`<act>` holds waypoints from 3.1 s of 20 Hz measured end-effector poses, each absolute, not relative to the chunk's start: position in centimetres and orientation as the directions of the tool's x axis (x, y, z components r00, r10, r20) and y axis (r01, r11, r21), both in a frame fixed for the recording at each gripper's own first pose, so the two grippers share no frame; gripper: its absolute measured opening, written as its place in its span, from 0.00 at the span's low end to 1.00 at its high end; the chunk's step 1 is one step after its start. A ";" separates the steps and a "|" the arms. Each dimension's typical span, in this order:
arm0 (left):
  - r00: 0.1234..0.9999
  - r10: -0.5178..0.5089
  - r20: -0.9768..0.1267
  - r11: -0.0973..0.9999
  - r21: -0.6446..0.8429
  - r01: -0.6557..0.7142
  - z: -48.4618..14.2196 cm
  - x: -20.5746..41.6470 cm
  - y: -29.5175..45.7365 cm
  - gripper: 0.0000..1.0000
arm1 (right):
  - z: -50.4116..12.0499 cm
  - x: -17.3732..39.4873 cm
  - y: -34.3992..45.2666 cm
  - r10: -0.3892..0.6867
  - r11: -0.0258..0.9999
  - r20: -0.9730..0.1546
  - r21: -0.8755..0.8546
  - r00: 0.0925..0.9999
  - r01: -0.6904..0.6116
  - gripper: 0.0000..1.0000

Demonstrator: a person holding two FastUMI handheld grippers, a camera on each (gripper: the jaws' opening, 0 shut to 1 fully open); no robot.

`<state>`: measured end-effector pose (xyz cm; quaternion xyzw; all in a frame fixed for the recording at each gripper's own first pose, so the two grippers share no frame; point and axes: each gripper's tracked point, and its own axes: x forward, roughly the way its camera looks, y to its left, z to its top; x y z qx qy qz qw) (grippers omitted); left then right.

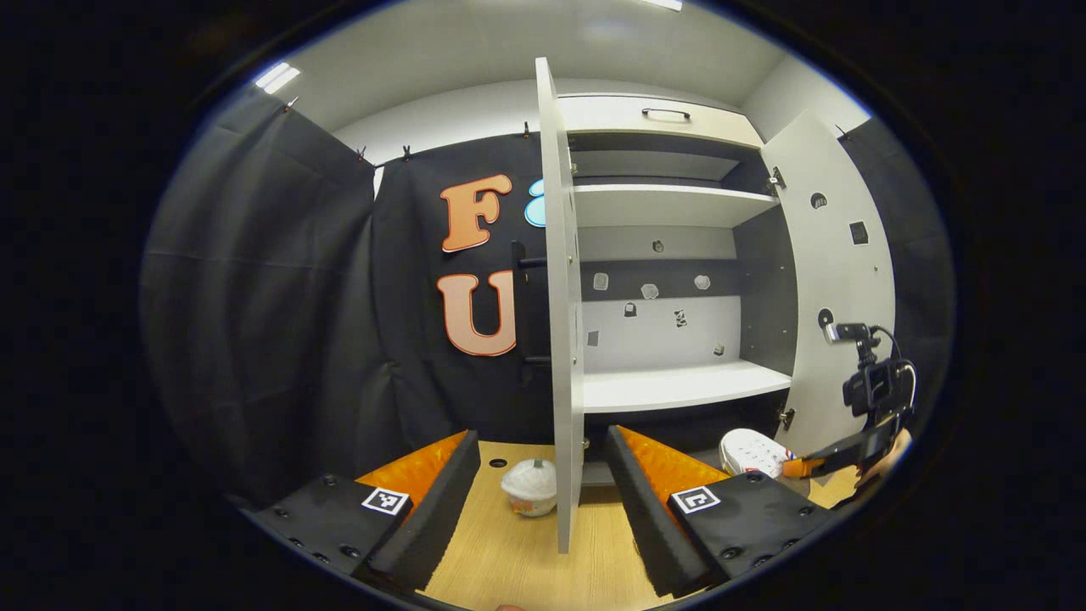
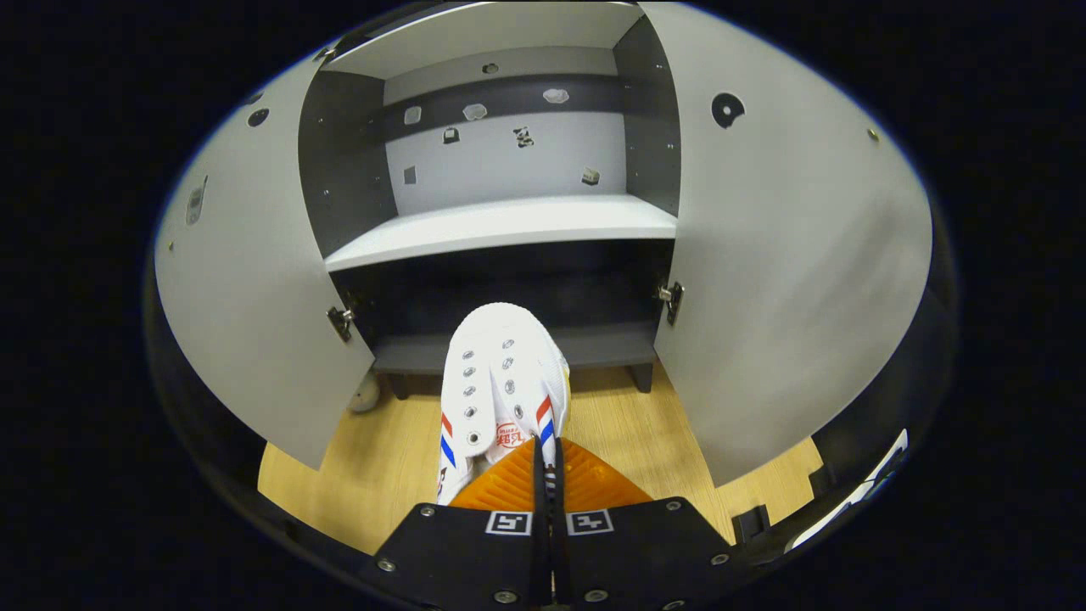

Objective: Grab one shoe with the right hand and put it into the shoe cabinet, grab the other shoe with the left hand and put it into the shoe cabinet; then close the right door with the right hand and the left door with the left hand.

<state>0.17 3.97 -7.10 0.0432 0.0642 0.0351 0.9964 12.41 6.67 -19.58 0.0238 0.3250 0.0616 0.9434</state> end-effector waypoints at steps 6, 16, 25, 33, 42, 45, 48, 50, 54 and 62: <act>0.990 0.057 -0.133 0.996 0.071 -0.048 -8.1 0.3 3.3 0.96 | -12.3 17.6 8.0 0.147 0.989 -0.532 0.097 0.834 -0.112 0.00; 0.990 0.063 -0.123 0.996 0.067 -0.055 -8.2 0.9 3.8 0.99 | -6.1 31.1 9.0 0.119 0.992 -0.497 0.090 0.859 -0.085 0.00; 0.987 0.085 -0.133 0.994 0.075 -0.076 -8.6 2.1 4.7 0.94 | -9.7 42.1 8.8 0.076 0.991 -0.607 0.136 0.791 0.009 0.00; 0.981 0.117 -0.156 0.991 0.077 -0.106 -9.1 2.7 5.0 0.96 | -11.9 43.4 8.1 0.075 0.987 -0.647 0.159 0.759 0.038 0.04; 0.981 0.073 -0.180 0.997 0.047 -0.065 -10.3 1.6 2.2 0.97 | -6.9 38.1 6.3 0.078 0.992 -0.494 0.129 0.866 -0.016 0.30; 0.978 0.054 -0.200 0.998 0.047 -0.046 -11.2 1.2 1.0 0.97 | -4.6 34.4 5.9 0.100 0.990 -0.427 0.131 0.899 -0.047 0.38; 0.975 0.043 -0.219 0.998 0.050 -0.033 -12.6 1.0 0.0 0.96 | -2.9 30.1 5.3 0.120 0.989 -0.359 0.122 0.925 -0.081 0.44; 0.968 0.034 -0.247 0.998 0.056 -0.021 -14.1 1.2 -0.6 0.99 | -2.2 27.5 4.7 0.124 0.990 -0.318 0.109 0.940 -0.093 0.62; 0.961 0.020 -0.276 0.999 0.047 -0.007 -17.2 2.0 -2.1 0.97 | -1.3 22.4 3.4 0.120 0.992 -0.243 0.067 0.963 -0.107 0.78; 0.906 -0.027 -0.423 0.999 0.008 0.034 -27.5 3.5 -5.3 0.97 | -1.4 13.6 2.4 0.154 0.987 -0.204 0.080 0.967 -0.140 0.92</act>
